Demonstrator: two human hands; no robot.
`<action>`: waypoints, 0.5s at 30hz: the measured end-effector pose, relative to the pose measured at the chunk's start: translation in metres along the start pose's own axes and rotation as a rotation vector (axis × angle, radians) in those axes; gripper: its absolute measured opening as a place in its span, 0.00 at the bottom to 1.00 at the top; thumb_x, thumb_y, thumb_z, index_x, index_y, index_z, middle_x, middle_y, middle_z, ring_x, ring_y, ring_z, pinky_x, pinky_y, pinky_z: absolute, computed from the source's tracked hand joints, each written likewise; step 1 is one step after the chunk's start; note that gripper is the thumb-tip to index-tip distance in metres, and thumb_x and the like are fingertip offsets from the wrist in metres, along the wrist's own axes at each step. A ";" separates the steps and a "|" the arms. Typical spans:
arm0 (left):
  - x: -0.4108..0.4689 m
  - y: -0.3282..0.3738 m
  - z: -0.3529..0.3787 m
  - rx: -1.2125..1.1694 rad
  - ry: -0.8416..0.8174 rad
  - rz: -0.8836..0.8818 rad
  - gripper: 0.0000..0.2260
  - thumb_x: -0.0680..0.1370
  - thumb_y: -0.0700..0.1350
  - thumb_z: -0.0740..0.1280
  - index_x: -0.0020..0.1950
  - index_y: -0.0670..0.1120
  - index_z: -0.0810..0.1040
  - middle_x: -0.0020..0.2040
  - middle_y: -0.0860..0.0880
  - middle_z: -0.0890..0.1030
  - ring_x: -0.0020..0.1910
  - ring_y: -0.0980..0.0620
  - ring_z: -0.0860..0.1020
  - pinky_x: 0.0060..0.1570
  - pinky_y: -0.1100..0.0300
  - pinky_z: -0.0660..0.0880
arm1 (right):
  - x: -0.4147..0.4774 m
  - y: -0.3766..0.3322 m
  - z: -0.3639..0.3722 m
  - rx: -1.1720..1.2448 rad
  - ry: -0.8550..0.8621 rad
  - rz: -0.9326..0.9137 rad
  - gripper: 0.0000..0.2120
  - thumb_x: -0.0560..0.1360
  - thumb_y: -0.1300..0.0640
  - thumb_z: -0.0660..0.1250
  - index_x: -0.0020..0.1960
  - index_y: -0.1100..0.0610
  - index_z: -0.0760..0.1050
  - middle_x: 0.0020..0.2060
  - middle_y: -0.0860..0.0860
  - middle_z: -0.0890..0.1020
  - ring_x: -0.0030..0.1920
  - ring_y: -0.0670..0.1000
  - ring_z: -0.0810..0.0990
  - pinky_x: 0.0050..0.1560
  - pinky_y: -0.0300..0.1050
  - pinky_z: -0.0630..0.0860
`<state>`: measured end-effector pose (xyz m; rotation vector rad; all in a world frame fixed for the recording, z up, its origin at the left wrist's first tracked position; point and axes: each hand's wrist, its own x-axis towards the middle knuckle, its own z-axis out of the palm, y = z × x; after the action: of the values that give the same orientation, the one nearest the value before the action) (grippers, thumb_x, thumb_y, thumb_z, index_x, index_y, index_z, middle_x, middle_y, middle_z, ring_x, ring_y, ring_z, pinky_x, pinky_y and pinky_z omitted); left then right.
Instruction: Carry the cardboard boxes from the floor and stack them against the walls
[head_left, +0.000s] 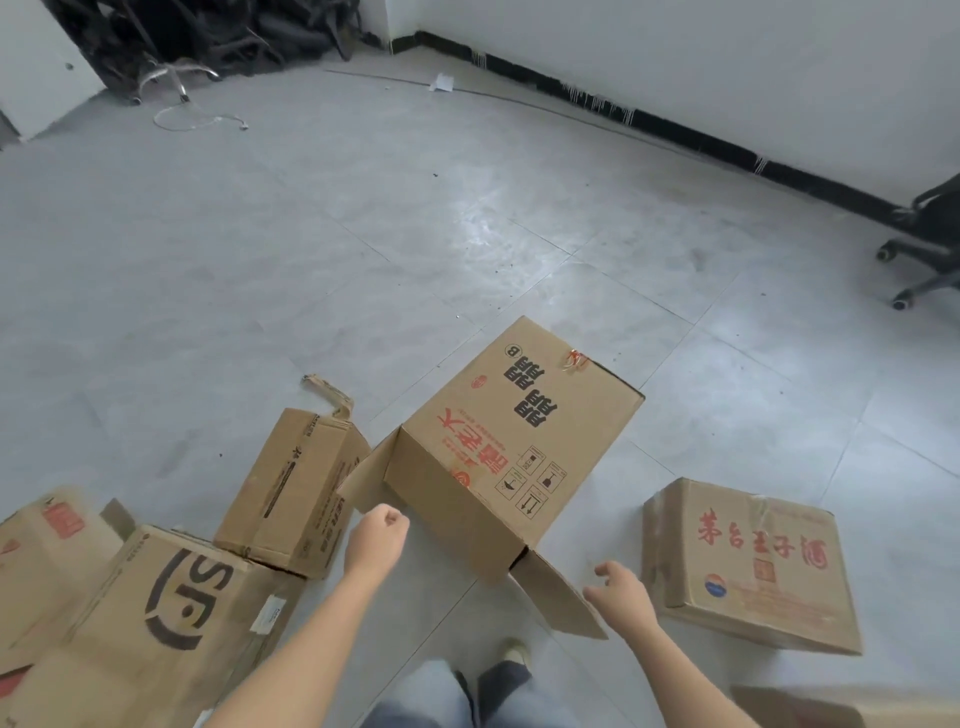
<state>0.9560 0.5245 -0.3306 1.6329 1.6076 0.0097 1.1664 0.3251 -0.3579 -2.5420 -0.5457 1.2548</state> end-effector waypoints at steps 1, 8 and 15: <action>0.008 0.000 0.002 0.024 -0.012 -0.011 0.05 0.78 0.41 0.59 0.47 0.44 0.74 0.40 0.50 0.75 0.42 0.48 0.73 0.33 0.60 0.64 | 0.005 -0.003 0.002 -0.028 -0.011 0.015 0.22 0.76 0.56 0.61 0.68 0.59 0.66 0.65 0.55 0.72 0.61 0.52 0.74 0.52 0.40 0.72; 0.054 -0.019 0.002 0.216 -0.169 -0.032 0.05 0.79 0.43 0.59 0.47 0.43 0.72 0.43 0.48 0.76 0.43 0.48 0.73 0.38 0.59 0.66 | 0.020 -0.016 0.025 -0.082 -0.018 0.134 0.19 0.76 0.56 0.59 0.66 0.59 0.67 0.63 0.54 0.73 0.60 0.53 0.74 0.50 0.41 0.71; 0.159 -0.037 -0.031 0.446 -0.175 0.058 0.13 0.78 0.43 0.60 0.61 0.43 0.74 0.63 0.42 0.73 0.65 0.43 0.67 0.59 0.55 0.67 | 0.051 -0.031 0.059 -0.069 0.033 0.285 0.18 0.75 0.57 0.59 0.64 0.58 0.68 0.61 0.57 0.71 0.61 0.57 0.71 0.56 0.46 0.73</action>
<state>0.9385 0.6678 -0.4132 1.9529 1.4961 -0.4801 1.1410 0.3794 -0.4173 -2.7674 -0.2282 1.3006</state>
